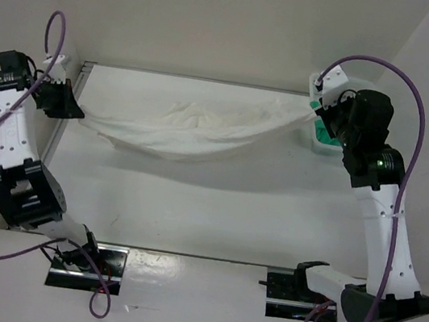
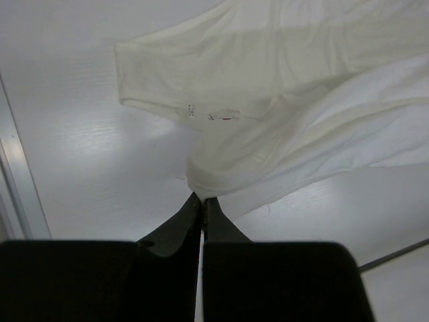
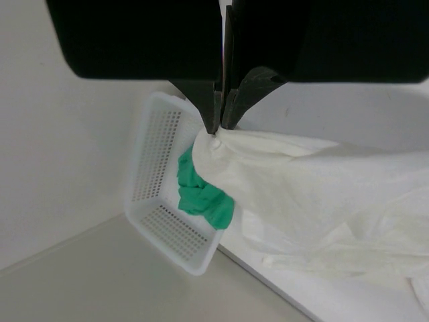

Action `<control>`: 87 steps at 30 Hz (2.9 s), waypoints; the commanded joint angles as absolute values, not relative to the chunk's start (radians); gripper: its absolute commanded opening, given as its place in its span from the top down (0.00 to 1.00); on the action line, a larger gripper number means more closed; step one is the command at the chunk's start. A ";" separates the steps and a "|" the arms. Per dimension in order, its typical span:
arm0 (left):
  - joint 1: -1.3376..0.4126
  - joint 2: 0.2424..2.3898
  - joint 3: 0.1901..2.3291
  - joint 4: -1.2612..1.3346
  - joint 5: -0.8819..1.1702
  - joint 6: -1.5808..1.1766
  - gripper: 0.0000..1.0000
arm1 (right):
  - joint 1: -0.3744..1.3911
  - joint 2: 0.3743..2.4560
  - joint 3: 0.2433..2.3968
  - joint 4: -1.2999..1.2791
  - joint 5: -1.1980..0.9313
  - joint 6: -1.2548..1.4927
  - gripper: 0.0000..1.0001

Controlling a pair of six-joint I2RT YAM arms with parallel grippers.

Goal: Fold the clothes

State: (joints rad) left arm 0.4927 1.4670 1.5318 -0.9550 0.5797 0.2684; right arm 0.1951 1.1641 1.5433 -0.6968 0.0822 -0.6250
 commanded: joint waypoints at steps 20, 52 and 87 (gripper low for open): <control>0.600 1.395 1.897 -1.141 0.684 0.324 1.00 | 0.163 1.195 1.888 -0.655 0.058 -0.417 1.00; 0.600 1.412 2.101 -0.851 0.764 0.011 1.00 | 0.163 1.492 2.232 -0.603 0.109 -0.319 1.00; 0.494 1.364 2.502 -1.301 0.919 0.239 1.00 | 0.032 1.137 2.145 -0.744 -0.169 -0.333 1.00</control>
